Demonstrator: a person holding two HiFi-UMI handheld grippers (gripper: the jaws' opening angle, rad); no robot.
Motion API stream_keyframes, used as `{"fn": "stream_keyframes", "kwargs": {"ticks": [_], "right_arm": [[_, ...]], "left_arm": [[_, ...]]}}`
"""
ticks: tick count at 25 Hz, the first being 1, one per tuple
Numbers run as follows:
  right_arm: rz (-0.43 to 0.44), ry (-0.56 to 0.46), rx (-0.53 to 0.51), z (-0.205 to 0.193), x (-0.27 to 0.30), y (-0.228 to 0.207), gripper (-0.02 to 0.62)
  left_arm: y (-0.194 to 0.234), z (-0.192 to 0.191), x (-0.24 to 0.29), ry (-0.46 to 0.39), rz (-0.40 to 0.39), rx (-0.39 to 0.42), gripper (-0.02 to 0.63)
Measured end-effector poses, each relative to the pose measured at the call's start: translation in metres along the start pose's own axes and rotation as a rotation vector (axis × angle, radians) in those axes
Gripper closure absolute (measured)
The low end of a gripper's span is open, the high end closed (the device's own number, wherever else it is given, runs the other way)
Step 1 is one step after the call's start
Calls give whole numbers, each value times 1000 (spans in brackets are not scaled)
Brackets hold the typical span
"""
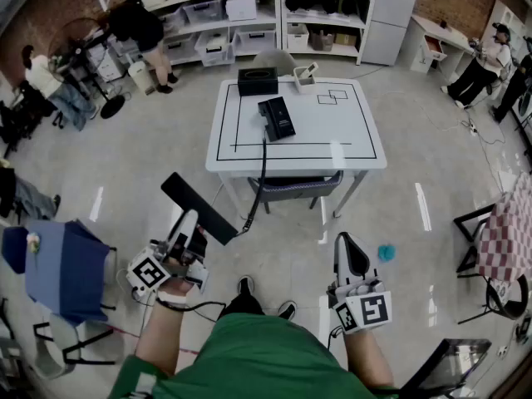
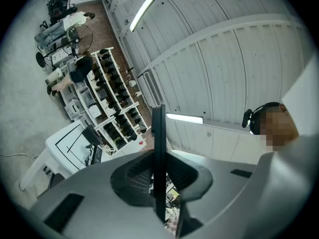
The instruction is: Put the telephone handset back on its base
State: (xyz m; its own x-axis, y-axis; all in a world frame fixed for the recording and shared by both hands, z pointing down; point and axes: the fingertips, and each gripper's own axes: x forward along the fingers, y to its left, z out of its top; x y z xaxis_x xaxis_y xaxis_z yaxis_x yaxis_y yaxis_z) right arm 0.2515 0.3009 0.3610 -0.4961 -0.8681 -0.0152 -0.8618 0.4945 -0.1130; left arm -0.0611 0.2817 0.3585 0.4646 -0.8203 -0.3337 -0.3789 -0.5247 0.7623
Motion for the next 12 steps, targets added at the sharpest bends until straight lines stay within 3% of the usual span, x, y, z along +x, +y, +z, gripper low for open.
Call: {"fn": "stream_keyframes", "kwargs": {"ticks": [12], "right_arm": [[-9,19,-44,-2,30,60,575]], "left_arm": [[21,32,-33,23,-18,-22,523]]}}
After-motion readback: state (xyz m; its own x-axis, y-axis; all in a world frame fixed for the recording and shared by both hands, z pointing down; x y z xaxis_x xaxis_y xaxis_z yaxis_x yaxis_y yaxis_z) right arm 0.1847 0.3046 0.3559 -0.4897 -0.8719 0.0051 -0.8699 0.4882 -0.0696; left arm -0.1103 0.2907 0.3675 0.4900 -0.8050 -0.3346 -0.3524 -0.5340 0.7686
